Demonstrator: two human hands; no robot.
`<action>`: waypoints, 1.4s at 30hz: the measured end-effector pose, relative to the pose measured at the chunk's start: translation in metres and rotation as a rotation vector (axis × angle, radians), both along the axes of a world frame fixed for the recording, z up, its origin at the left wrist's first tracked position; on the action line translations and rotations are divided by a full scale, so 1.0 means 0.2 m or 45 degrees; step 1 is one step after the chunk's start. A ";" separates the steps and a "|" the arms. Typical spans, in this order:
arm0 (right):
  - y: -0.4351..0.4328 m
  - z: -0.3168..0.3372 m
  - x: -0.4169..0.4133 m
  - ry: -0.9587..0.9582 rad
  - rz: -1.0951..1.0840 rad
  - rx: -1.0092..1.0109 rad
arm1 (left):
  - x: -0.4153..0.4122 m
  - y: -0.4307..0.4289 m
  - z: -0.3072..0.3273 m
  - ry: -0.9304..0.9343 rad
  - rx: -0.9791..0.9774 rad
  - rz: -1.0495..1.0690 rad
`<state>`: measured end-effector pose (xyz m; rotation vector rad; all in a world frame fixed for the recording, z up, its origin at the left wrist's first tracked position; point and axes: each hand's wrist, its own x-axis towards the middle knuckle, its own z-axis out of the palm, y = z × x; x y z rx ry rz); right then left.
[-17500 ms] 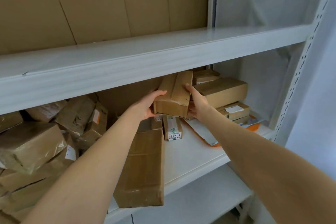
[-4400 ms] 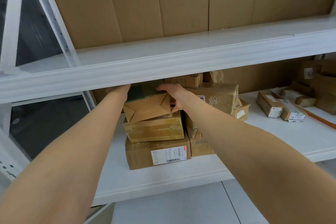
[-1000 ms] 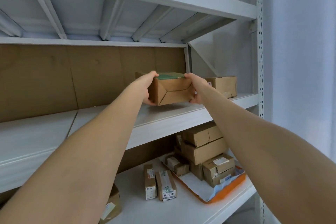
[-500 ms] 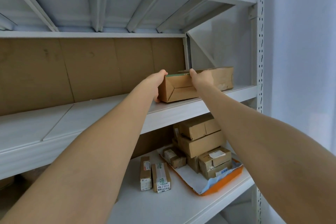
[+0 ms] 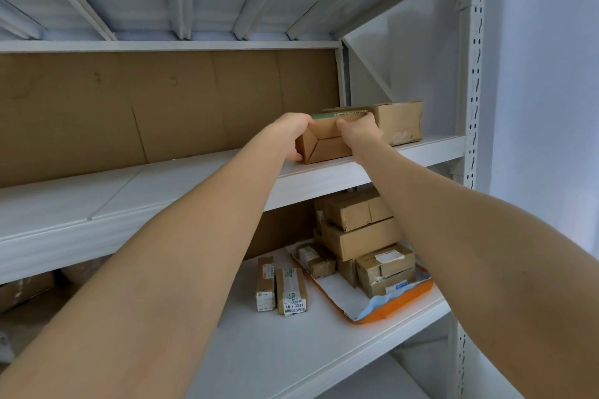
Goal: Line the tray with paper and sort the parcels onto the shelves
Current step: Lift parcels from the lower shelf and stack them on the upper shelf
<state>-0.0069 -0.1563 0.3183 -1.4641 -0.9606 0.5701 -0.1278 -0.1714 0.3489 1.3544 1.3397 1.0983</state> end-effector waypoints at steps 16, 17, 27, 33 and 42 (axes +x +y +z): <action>-0.28 -0.11 -0.40 -0.426 -0.061 0.419 | -0.25 -0.30 -0.16 0.586 0.976 0.592; -0.30 -0.12 -0.43 -0.434 -0.039 0.447 | -0.28 -0.33 -0.18 0.608 1.030 0.628; -0.58 -0.53 -0.81 -0.706 0.177 0.670 | -0.58 -0.64 -0.56 0.875 1.227 0.832; -0.62 -0.75 -0.97 -0.870 0.412 0.651 | -0.82 -0.70 -0.78 1.098 0.985 0.849; -0.51 -0.93 -1.14 -0.986 0.618 0.069 | -1.13 -0.68 -0.98 1.097 0.580 0.798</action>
